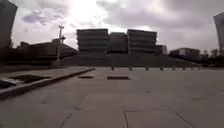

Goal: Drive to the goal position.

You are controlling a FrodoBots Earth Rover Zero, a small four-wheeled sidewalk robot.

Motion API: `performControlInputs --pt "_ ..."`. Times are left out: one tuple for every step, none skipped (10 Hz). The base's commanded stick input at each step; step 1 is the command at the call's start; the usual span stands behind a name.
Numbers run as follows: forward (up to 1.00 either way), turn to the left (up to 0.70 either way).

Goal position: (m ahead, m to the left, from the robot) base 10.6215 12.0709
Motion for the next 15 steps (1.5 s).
performControlInputs --pt "1.0 0.0" --pt "1.0 0.0" --pt "1.0 0.0" --pt "1.0 0.0" --pt "1.0 0.0" --pt "1.0 0.0" --pt "1.0 0.0" --pt "1.0 0.0" --pt "1.0 0.0" --pt "1.0 0.0" --pt "1.0 0.0" --pt "1.0 0.0" --pt "1.0 0.0" --pt "1.0 0.0" --pt "1.0 0.0"
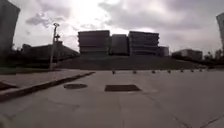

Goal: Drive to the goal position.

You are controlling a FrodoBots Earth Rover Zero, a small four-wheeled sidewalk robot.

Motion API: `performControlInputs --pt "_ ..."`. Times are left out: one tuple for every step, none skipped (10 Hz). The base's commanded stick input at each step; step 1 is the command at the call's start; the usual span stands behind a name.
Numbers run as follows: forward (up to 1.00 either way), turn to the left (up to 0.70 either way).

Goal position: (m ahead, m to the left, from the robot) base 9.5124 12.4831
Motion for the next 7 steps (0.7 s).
performControlInputs --pt "1.0 0.0" --pt "1.0 0.0" --pt "1.0 0.0" --pt "1.0 0.0" --pt "1.0 0.0" --pt "1.0 0.0" --pt "1.0 0.0"
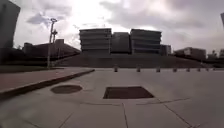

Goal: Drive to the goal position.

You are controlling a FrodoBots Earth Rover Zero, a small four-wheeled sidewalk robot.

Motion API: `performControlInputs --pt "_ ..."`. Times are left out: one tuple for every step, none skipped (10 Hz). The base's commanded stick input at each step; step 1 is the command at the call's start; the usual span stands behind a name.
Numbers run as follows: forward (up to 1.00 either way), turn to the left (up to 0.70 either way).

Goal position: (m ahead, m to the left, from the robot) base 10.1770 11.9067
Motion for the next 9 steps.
performControlInputs --pt "1.0 0.0" --pt "1.0 0.0" --pt "1.0 0.0" --pt "1.0 0.0" --pt "1.0 0.0" --pt "1.0 0.0" --pt "1.0 0.0" --pt "1.0 0.0" --pt "1.0 0.0"
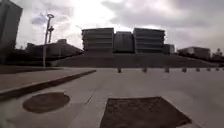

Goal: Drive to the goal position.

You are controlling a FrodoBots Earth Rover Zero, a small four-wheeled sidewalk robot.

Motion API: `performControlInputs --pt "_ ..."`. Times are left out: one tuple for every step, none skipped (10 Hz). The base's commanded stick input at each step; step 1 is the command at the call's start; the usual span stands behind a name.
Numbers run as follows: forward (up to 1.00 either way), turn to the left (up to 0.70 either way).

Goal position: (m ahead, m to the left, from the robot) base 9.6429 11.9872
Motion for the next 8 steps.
performControlInputs --pt "1.0 0.0" --pt "1.0 0.0" --pt "1.0 0.0" --pt "1.0 0.0" --pt "1.0 0.0" --pt "1.0 0.0" --pt "1.0 0.0" --pt "1.0 0.0"
